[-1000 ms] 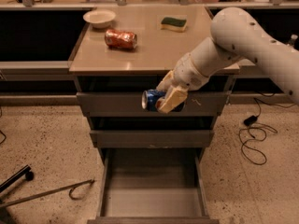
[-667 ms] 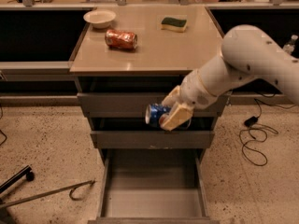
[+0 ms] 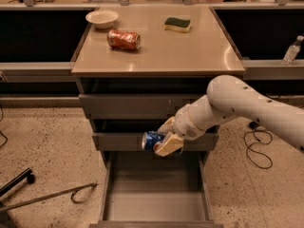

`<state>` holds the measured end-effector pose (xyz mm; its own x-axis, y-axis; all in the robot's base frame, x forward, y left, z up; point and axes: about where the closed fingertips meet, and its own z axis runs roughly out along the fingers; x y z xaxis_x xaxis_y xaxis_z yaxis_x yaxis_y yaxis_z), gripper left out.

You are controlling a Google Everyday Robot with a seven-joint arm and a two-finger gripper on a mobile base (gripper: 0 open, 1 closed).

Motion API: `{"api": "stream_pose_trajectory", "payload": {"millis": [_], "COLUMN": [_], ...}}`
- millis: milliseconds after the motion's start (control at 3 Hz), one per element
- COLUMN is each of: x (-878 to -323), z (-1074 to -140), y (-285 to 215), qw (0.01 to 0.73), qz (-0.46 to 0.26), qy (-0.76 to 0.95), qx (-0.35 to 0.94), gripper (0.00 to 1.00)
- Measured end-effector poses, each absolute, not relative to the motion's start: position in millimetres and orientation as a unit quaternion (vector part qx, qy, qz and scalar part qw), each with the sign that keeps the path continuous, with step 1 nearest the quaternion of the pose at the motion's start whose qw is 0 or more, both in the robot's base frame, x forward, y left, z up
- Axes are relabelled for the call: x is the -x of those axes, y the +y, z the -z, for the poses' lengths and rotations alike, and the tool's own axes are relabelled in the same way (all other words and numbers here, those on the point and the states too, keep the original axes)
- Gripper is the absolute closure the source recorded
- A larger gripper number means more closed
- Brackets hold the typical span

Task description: Place pepsi can into bottom drawer

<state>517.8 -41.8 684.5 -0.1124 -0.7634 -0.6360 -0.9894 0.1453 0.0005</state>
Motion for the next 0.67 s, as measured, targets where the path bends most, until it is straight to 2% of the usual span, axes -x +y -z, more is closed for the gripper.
{"api": "stream_pose_trajectory", "payload": {"millis": [667], "x": [-518.9], "z": [-662.3], "y": [-40.9], "qw": [0.245], "qz": [-0.214], "qy": [0.715], "qx": [0.618], "gripper": [1.00]}}
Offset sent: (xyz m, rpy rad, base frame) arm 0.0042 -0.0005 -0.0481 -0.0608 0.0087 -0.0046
